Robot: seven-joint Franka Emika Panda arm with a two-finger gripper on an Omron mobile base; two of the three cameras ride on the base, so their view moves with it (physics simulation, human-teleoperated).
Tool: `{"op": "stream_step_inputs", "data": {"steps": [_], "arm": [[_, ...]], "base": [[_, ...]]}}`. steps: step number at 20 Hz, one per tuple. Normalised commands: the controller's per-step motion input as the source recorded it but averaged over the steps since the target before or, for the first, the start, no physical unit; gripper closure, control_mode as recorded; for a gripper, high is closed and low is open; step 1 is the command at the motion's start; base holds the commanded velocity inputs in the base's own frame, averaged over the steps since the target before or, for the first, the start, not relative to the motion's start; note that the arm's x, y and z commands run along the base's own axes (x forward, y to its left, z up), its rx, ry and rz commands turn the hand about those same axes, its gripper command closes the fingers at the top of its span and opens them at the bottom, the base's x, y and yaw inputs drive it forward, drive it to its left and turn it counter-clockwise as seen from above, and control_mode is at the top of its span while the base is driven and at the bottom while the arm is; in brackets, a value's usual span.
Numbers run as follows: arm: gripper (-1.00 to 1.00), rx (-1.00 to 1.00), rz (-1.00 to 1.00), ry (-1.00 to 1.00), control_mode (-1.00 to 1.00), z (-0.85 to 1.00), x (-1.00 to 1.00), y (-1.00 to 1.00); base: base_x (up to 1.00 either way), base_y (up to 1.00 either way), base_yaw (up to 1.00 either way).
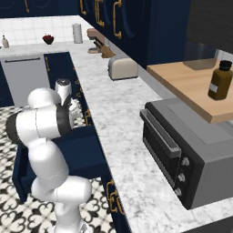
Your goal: Take a straw from the drawer in front and place it inside the glass cup on the dining counter.
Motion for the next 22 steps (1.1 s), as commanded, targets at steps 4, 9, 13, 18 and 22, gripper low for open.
{"op": "stream_step_inputs", "data": {"steps": [4,9,13,18,22], "arm": [[1.00,-0.13,0.01,-0.28,-1.00,1.00,-0.49,-0.01],[1.00,-0.16,0.03,-0.24,-1.00,0.94,-0.50,-0.09],[1.00,-0.09,0.03,-0.05,-1.00,0.64,-0.21,-0.29],[1.00,-0.07,0.02,-0.02,-1.00,0.25,-0.13,-0.37],[1.00,-0.02,0.00,-0.01,1.00,0.01,-0.16,-0.08]], "base": [[0.00,0.00,0.00],[0.00,0.00,0.00],[0.00,0.00,0.00],[0.00,0.00,0.00],[-0.50,-0.08,0.01]]}}
